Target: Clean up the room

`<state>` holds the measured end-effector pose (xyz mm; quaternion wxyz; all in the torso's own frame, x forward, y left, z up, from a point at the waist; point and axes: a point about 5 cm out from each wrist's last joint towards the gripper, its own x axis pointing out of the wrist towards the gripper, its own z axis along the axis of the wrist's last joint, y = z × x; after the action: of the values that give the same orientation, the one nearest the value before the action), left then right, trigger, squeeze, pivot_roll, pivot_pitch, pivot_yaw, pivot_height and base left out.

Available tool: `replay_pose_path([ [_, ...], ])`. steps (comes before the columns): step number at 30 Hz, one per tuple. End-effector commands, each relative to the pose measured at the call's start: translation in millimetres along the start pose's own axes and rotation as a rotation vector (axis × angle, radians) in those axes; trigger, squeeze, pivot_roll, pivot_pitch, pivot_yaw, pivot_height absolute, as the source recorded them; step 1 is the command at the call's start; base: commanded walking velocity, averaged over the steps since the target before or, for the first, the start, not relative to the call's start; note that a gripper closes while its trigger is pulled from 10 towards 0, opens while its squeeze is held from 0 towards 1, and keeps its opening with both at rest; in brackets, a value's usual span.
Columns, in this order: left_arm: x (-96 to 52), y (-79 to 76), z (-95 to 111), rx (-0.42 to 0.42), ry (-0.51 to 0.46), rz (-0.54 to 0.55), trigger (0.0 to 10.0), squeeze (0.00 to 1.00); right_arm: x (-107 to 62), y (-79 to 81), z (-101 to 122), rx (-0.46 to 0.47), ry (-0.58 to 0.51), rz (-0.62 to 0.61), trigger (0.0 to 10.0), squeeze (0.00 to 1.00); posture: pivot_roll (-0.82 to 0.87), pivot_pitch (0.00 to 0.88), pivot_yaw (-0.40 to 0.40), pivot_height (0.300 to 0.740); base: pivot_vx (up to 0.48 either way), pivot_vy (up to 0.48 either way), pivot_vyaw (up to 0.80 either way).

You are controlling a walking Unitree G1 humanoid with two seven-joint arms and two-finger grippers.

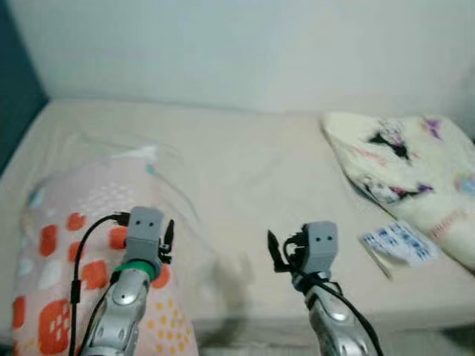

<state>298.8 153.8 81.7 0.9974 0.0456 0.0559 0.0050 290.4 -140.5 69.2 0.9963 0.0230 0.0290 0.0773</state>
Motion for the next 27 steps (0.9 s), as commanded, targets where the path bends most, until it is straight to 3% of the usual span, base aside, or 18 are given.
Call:
replay_pose_path([
  [1, -2.3, -2.9, -4.4, -0.015, 0.022, -0.004, 10.0, 0.00, -3.1, -3.6, -6.1, 0.012, 0.028, -0.018, 10.0, 0.00, -0.04, 0.093, -0.002, 0.740, 0.000, 0.000, -0.80],
  [8, -4.3, -1.8, -4.6, 0.007, 0.020, 0.020, 10.0, 0.00, -3.6, -3.4, -6.6, 0.006, 0.027, -0.018, 10.0, 0.00, -0.04, 0.096, 0.000, 0.740, 0.000, 0.000, -0.52],
  [27, -7.0, 2.0, -6.5, 0.009, 0.026, 0.064, 10.0, 0.00, -4.2, -2.2, -7.9, -0.003, 0.034, -0.011, 10.0, 0.00, -0.04, 0.101, -0.004, 0.740, 0.000, 0.384, 0.00],
])
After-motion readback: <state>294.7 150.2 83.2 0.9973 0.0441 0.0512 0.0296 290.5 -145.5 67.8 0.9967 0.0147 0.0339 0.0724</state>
